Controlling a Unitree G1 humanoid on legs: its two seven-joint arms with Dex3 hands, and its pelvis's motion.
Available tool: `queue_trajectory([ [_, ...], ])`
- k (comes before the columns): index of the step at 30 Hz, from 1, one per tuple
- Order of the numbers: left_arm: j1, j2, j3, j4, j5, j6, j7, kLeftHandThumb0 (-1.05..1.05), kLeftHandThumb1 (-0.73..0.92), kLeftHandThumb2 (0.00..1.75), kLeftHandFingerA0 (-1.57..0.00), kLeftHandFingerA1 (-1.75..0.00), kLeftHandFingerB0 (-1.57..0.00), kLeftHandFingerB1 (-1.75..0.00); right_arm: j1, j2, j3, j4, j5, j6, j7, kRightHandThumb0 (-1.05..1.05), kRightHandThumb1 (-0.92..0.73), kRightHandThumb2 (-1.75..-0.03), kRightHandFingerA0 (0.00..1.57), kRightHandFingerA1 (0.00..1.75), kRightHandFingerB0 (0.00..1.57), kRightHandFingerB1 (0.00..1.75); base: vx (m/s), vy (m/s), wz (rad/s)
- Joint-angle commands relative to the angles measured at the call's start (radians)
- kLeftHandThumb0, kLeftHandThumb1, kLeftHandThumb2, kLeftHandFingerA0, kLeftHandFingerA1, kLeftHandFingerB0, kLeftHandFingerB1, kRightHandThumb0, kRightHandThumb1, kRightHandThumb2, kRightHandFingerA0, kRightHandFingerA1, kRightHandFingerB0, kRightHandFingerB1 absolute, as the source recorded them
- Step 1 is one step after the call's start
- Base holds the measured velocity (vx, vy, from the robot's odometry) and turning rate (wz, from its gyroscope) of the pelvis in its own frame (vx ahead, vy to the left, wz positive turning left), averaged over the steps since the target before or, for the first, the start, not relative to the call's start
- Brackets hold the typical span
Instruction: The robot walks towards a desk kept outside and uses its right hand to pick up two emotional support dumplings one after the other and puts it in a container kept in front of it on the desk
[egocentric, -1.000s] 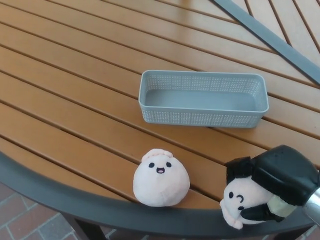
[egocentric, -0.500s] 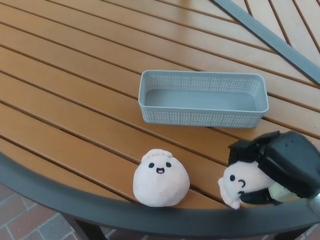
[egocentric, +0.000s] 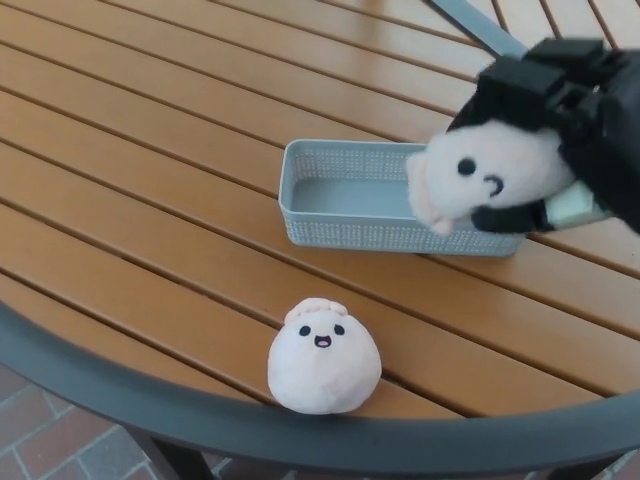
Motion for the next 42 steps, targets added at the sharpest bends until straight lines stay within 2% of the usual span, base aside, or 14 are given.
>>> queue_trajectory([
  [1,0.002,0.014,0.013,0.005,-0.020,-0.028,0.010,-0.32,0.52,0.56,-0.83,-0.65,-0.80,-0.53,-0.130,-0.012,-0.089,-0.031,0.148,0.199,0.193,-0.09,-0.47,-1.23,0.94,1.65,0.87,1.53,0.00,0.000,0.00],
  [4,0.000,0.014,0.016,0.008,-0.021,-0.028,0.009,-0.32,0.52,0.56,-0.83,-0.65,-0.80,-0.53,-0.153,-0.010,-0.100,-0.021,0.146,0.221,0.217,-0.09,-0.47,-1.23,0.94,1.65,0.87,1.53,0.00,0.000,0.00],
  [5,0.002,0.015,0.014,0.002,-0.018,-0.028,0.006,-0.34,0.54,0.56,-0.84,-0.68,-0.81,-0.54,-0.181,-0.009,-0.078,0.040,0.104,0.230,0.220,-0.09,-0.50,-1.16,0.98,1.65,0.85,1.48,0.00,0.000,0.00],
  [9,0.005,0.017,0.010,-0.007,-0.014,-0.026,0.002,-0.34,0.54,0.56,-0.84,-0.68,-0.81,-0.54,-0.227,-0.008,-0.043,0.138,0.040,0.242,0.224,-0.09,-0.50,-1.16,0.98,1.65,0.85,1.48,0.00,0.000,0.00],
  [10,0.002,0.016,0.013,-0.003,-0.015,-0.031,0.003,-0.32,0.53,0.56,-0.84,-0.69,-0.81,-0.54,-0.248,-0.008,-0.003,0.225,-0.016,0.204,0.184,-0.09,-0.46,-1.12,0.93,1.71,0.86,1.59,0.00,0.000,0.00],
  [13,0.002,0.015,0.014,-0.002,-0.016,-0.036,0.003,-0.31,0.53,0.56,-0.85,-0.69,-0.82,-0.54,-0.264,-0.013,0.034,0.279,-0.048,0.205,0.185,-0.10,-0.49,-1.10,0.90,1.74,0.83,1.62,0.00,0.000,0.00],
  [14,0.003,0.015,0.014,-0.003,-0.016,-0.040,0.004,-0.31,0.52,0.56,-0.86,-0.68,-0.83,-0.54,-0.268,-0.016,0.058,0.316,-0.063,0.198,0.190,-0.10,-0.53,-1.00,0.86,1.75,0.79,1.65,0.00,0.000,0.00],
  [23,0.004,0.019,0.015,-0.011,-0.013,-0.045,0.001,-0.30,0.54,0.56,-0.85,-0.68,-0.81,-0.53,-0.313,-0.018,0.184,0.494,-0.146,0.179,0.177,-0.15,-0.54,-0.88,0.84,1.75,0.75,1.64,0.00,0.000,0.00],
  [24,0.005,0.020,0.014,-0.013,-0.013,-0.043,0.001,-0.32,0.54,0.56,-0.85,-0.67,-0.81,-0.53,-0.319,-0.014,0.198,0.509,-0.157,0.186,0.179,-0.23,-0.63,-0.71,0.82,1.75,0.70,1.66,0.00,0.000,0.00],
  [31,0.002,0.014,0.024,-0.018,-0.024,-0.041,-0.013,-0.32,0.54,0.56,-0.84,-0.67,-0.82,-0.54,-0.379,0.009,0.270,0.627,-0.184,0.190,0.199,-0.21,-0.67,-0.75,0.82,1.75,0.74,1.60,0.00,0.000,0.00],
  [32,0.003,0.016,0.019,-0.019,-0.017,-0.042,-0.010,-0.35,0.54,0.56,-0.85,-0.68,-0.82,-0.53,-0.391,0.022,0.288,0.650,-0.197,0.197,0.198,-0.28,-0.69,-0.66,0.81,1.75,0.71,1.60,0.00,0.000,0.00],
  [35,0.005,0.019,0.012,-0.020,-0.007,-0.044,-0.006,-0.35,0.54,0.56,-0.85,-0.68,-0.82,-0.53,-0.412,0.042,0.316,0.691,-0.215,0.206,0.195,-0.28,-0.69,-0.66,0.81,1.75,0.71,1.60,0.00,0.000,0.00],
  [41,0.011,0.012,0.020,-0.019,-0.019,-0.044,-0.013,-0.34,0.53,0.56,-0.85,-0.70,-0.84,-0.54,-0.446,0.080,0.364,0.779,-0.248,0.226,0.160,-0.24,-0.66,-0.68,0.82,1.75,0.65,1.68,0.00,0.000,0.00],
  [42,0.013,0.006,0.025,-0.014,-0.026,-0.037,-0.013,-0.32,0.53,0.56,-0.83,-0.67,-0.82,-0.54,-0.454,0.088,0.368,0.788,-0.258,0.241,0.146,-0.28,-0.69,-0.62,0.83,1.75,0.67,1.58,0.00,0.000,0.00],
])
